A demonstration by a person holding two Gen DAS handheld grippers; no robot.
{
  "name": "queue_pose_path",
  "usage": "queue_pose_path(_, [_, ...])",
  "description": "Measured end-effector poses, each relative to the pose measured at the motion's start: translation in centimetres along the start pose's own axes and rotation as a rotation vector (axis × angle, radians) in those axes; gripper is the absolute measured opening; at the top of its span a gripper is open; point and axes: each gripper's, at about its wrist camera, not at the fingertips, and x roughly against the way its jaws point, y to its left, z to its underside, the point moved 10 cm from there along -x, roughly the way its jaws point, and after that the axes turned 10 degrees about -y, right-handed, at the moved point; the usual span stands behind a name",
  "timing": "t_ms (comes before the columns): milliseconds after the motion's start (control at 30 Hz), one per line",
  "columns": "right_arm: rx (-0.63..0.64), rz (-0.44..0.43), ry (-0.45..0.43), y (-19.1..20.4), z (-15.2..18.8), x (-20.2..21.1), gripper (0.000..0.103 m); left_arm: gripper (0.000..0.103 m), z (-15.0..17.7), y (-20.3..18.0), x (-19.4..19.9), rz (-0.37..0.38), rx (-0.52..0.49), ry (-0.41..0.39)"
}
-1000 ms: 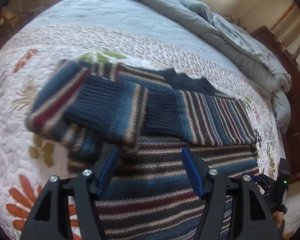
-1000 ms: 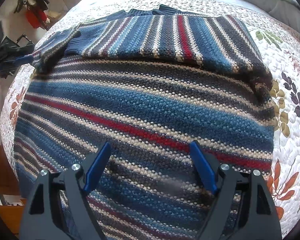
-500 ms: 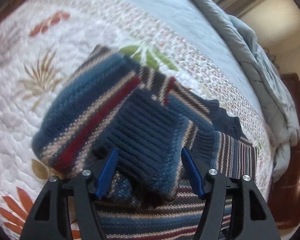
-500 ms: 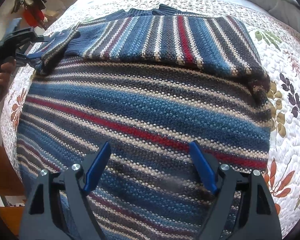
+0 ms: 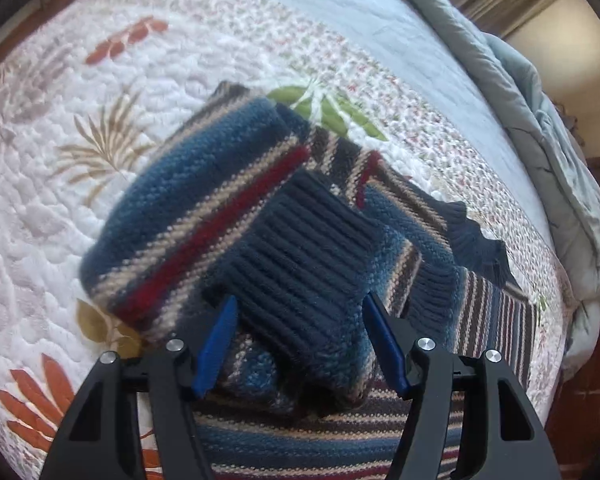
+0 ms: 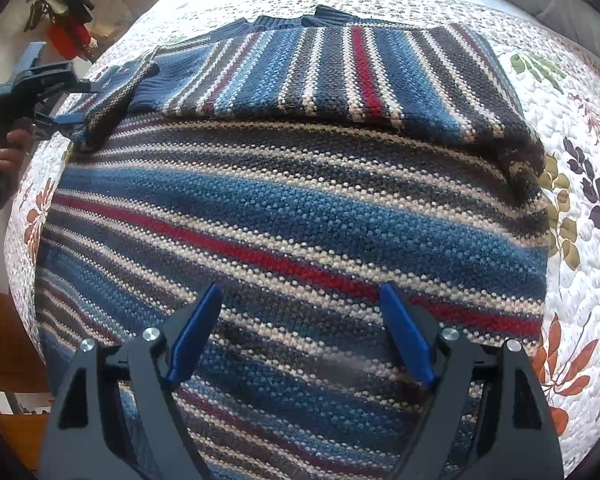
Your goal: Fold small clothes
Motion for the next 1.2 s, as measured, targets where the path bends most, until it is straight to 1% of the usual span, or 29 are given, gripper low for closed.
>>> queue_pose_path(67, [-0.002, -0.004, -0.001, 0.0, 0.0, 0.1, 0.081, 0.064, -0.3, -0.4, -0.2, 0.016, 0.002, -0.007])
queue_pose_path(100, [-0.002, -0.005, -0.001, -0.1, 0.0, 0.1, 0.081, 0.053, -0.3, -0.6, -0.1, 0.026, 0.006, -0.013])
queue_pose_path(133, [-0.001, -0.006, 0.000, -0.1, 0.1, 0.1, 0.081, 0.030, -0.2, -1.1, -0.1, 0.055, 0.013, -0.012])
queue_pose_path(167, [0.000, -0.006, 0.000, -0.1, 0.1, 0.1, 0.081, 0.022, 0.0, -1.4, -0.1, 0.073, 0.015, 0.001])
queue_pose_path(200, [0.000, -0.006, 0.000, -0.1, 0.1, 0.1, 0.082, 0.007, 0.2, -1.7, -0.3, 0.080, 0.019, 0.013])
queue_pose_path(233, [0.001, -0.007, 0.001, -0.2, 0.0, 0.0, 0.082, 0.000, 0.5, -1.8, -0.4, 0.082, 0.024, 0.020])
queue_pose_path(333, [0.000, -0.011, -0.003, -0.1, 0.0, 0.1, 0.083, 0.000, 1.0, -2.5, -0.6, 0.073, 0.015, 0.019])
queue_pose_path(400, [0.002, -0.015, -0.006, -0.1, 0.0, 0.2, 0.083, 0.000, 1.3, -3.2, -0.3, 0.095, 0.014, 0.009])
queue_pose_path(467, [0.002, -0.018, -0.007, -0.1, 0.1, 0.2, 0.083, 0.000, 1.5, -4.1, 0.2, 0.105, -0.024, -0.002])
queue_pose_path(500, [0.001, -0.019, -0.006, -0.2, 0.2, 0.2, 0.083, 0.000, 1.7, -4.4, 0.4, 0.097, -0.046, -0.001])
queue_pose_path(567, [-0.003, -0.024, -0.008, -0.2, 0.3, 0.4, 0.083, 0.000, 2.5, -4.7, 1.1, 0.105, -0.054, 0.018])
queue_pose_path(600, [-0.005, -0.027, -0.009, -0.3, 0.2, 0.4, 0.083, 0.003, 2.7, -4.6, 1.3, 0.112, -0.053, 0.031])
queue_pose_path(633, [-0.008, -0.029, -0.010, -0.3, 0.2, 0.4, 0.083, 0.011, 2.8, -4.2, 1.7, 0.106, -0.047, 0.035])
queue_pose_path(667, [-0.011, -0.030, -0.011, -0.3, 0.2, 0.4, 0.083, 0.015, 2.8, -3.6, 2.2, 0.099, -0.035, 0.027])
queue_pose_path(700, [-0.012, -0.031, -0.013, -0.3, 0.2, 0.4, 0.083, 0.028, 2.7, -3.1, 2.5, 0.091, -0.031, 0.019])
queue_pose_path(733, [-0.011, -0.030, -0.014, -0.3, 0.2, 0.4, 0.083, 0.048, 2.2, -2.2, 3.0, 0.063, -0.034, -0.005])
queue_pose_path(767, [-0.009, -0.029, -0.016, -0.2, 0.3, 0.4, 0.083, 0.055, 1.6, -1.3, 3.3, 0.038, -0.034, -0.032])
queue_pose_path(800, [-0.006, -0.025, -0.016, -0.2, 0.3, 0.4, 0.083, 0.060, 1.1, -0.6, 3.5, 0.022, -0.027, -0.052])
queue_pose_path(833, [-0.003, -0.023, -0.016, -0.2, 0.3, 0.4, 0.083, 0.059, 0.4, 0.5, 3.6, 0.005, -0.002, -0.061])
queue_pose_path(867, [-0.001, -0.020, -0.015, -0.2, 0.4, 0.3, 0.083, 0.059, -0.1, 1.4, 3.3, 0.009, 0.035, -0.051])
queue_pose_path(933, [-0.002, -0.017, -0.014, -0.1, 0.3, 0.3, 0.084, 0.059, -0.5, 2.3, 2.3, 0.039, 0.085, -0.012])
queue_pose_path(967, [-0.003, -0.016, -0.014, -0.1, 0.3, 0.2, 0.084, 0.059, -0.6, 2.7, 1.7, 0.040, 0.106, 0.003])
queue_pose_path(1000, [-0.004, -0.014, -0.013, 0.0, 0.3, 0.2, 0.084, 0.059, -0.7, 2.9, 1.1, 0.055, 0.117, 0.014])
queue_pose_path(1100, [0.002, -0.009, -0.010, 0.0, 0.2, 0.0, 0.085, 0.059, -1.0, 2.4, 0.3, 0.089, 0.097, 0.017])
queue_pose_path(1200, [0.017, 0.000, -0.004, 0.1, 0.2, -0.2, 0.085, 0.058, -1.1, 1.7, 0.0, 0.143, 0.119, 0.020])
